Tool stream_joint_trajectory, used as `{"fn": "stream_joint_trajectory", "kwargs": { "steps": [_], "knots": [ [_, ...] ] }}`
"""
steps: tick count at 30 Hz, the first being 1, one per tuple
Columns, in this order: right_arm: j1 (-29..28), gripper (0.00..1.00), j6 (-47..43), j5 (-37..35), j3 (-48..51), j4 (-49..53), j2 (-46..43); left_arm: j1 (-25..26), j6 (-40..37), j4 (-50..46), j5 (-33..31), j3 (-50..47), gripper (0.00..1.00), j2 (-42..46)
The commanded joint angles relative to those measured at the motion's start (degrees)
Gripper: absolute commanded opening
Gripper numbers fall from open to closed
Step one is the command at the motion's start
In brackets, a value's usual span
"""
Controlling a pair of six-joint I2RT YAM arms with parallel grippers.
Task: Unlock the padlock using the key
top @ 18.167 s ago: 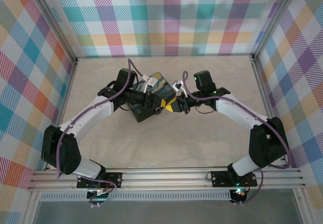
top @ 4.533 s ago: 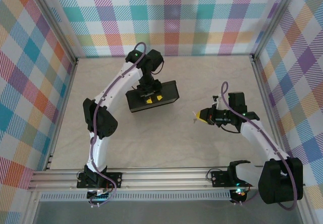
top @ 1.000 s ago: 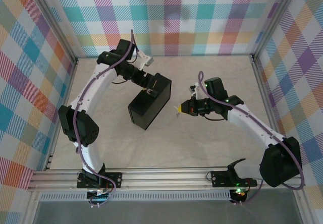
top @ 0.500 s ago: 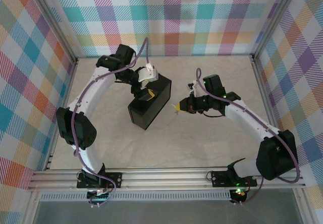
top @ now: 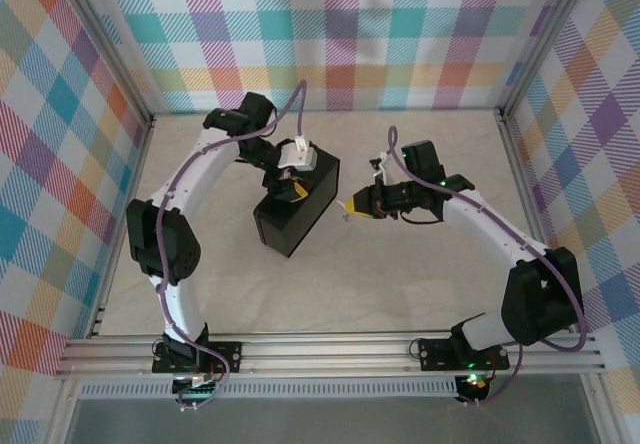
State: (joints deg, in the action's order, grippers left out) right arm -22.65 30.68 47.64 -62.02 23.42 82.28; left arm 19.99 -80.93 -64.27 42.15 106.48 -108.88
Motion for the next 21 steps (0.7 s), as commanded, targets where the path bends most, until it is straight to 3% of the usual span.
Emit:
{"fn": "stream_joint_trajectory", "kwargs": {
  "steps": [1, 9, 21],
  "knots": [
    [0.3, 0.01, 0.2, 3.3, -2.5, -0.8, 1.5, -0.4, -5.6, -3.8, 1.4, 2.3, 0.74, -1.8],
    [0.4, 0.01, 0.1, 4.5, -5.1, -0.2, 5.1, -1.5, -8.0, -5.2, 1.5, 3.9, 0.7, -4.8],
    [0.4, 0.0, -0.1, 5.4, -6.2, -1.4, 8.9, -1.8, -10.7, -5.5, 5.2, 1.8, 0.48, -5.3]
  ]
}}
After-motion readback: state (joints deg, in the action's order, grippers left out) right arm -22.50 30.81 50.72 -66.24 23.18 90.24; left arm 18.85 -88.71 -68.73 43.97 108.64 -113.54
